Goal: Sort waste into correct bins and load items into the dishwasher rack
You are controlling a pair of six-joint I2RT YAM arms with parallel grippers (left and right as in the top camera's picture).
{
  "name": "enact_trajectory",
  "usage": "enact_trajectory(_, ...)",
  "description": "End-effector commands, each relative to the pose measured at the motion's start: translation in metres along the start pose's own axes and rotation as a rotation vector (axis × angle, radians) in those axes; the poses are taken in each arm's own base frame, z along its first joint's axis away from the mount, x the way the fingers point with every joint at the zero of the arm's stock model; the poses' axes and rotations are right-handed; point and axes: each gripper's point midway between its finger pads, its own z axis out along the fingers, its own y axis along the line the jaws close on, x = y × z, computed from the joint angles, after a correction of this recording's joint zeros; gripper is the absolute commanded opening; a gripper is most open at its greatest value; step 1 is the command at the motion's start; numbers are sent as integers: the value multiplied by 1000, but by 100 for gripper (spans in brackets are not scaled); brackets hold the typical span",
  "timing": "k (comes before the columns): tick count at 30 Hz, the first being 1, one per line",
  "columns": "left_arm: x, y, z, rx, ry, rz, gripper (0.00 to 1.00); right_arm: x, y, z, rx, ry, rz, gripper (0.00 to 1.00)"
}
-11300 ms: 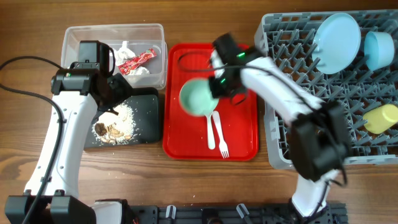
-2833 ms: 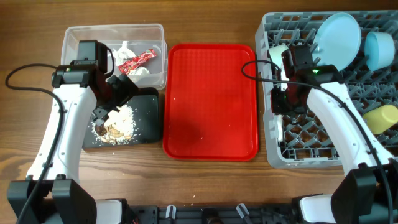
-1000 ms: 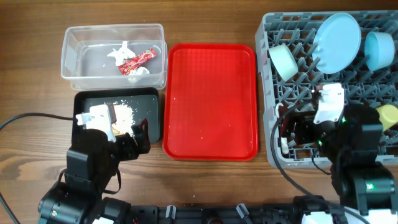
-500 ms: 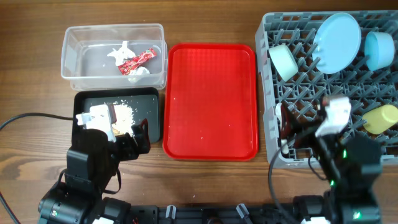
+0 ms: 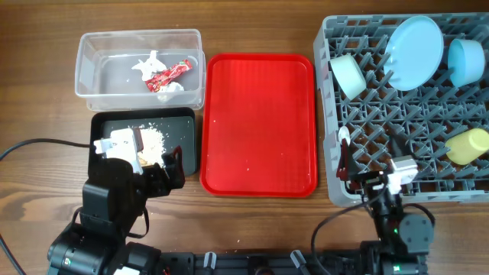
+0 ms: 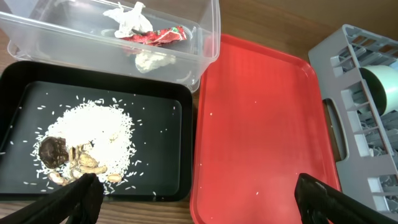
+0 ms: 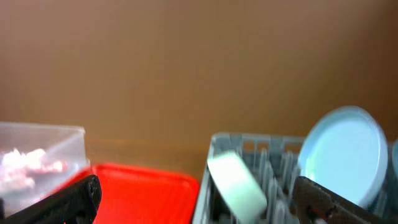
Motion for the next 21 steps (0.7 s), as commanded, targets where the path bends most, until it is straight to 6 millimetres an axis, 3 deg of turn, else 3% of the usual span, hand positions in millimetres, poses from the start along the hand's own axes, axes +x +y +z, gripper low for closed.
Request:
enact_trajectory(1, 1, 2, 1, -11, -2, -4, 100, 28, -7, -1, 40, 87, 13, 100)
enact_trajectory(2, 1, 2, 1, -11, -2, -4, 100, 39, -8, -3, 46, 128, 19, 100)
enact_trajectory(21, 1, 2, 1, -11, -2, -4, 100, 36, -9, -2, 49, 120, 17, 100)
